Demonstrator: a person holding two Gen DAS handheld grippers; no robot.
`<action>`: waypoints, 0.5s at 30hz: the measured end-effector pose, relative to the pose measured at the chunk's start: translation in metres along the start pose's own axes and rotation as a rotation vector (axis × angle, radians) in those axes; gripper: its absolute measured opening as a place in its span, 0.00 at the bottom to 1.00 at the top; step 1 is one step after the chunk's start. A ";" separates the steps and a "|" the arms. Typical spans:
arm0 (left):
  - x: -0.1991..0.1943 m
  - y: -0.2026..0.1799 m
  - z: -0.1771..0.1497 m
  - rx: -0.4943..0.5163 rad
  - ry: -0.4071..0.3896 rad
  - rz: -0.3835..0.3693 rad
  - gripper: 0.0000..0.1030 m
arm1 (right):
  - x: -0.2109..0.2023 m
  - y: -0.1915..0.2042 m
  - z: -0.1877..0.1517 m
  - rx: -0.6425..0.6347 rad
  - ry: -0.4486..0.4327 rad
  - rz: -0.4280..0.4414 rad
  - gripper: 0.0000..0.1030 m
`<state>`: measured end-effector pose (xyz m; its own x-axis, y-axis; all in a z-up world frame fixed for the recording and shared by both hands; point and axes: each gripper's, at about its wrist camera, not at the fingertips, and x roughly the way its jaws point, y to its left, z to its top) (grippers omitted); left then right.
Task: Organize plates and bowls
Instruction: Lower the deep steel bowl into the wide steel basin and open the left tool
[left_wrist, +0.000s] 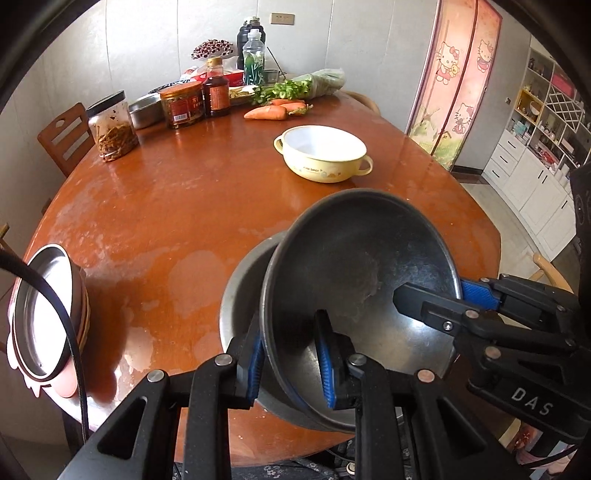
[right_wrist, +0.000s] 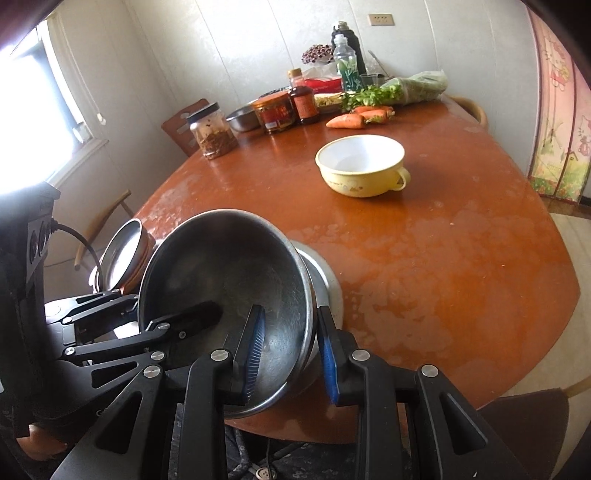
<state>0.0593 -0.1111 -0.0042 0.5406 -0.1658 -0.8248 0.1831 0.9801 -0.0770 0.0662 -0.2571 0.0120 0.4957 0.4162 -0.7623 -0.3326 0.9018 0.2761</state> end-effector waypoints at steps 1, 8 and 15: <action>0.000 0.002 0.000 -0.004 0.000 -0.002 0.24 | 0.003 0.001 0.000 -0.003 0.005 0.000 0.29; 0.003 0.009 -0.001 -0.007 -0.005 0.004 0.24 | 0.016 0.007 -0.001 -0.033 0.022 -0.036 0.29; 0.007 0.005 -0.002 0.013 -0.019 0.025 0.24 | 0.015 0.007 -0.002 -0.051 0.013 -0.064 0.29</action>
<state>0.0619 -0.1070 -0.0115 0.5606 -0.1432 -0.8156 0.1799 0.9825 -0.0488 0.0697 -0.2444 0.0018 0.5069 0.3562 -0.7850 -0.3410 0.9192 0.1969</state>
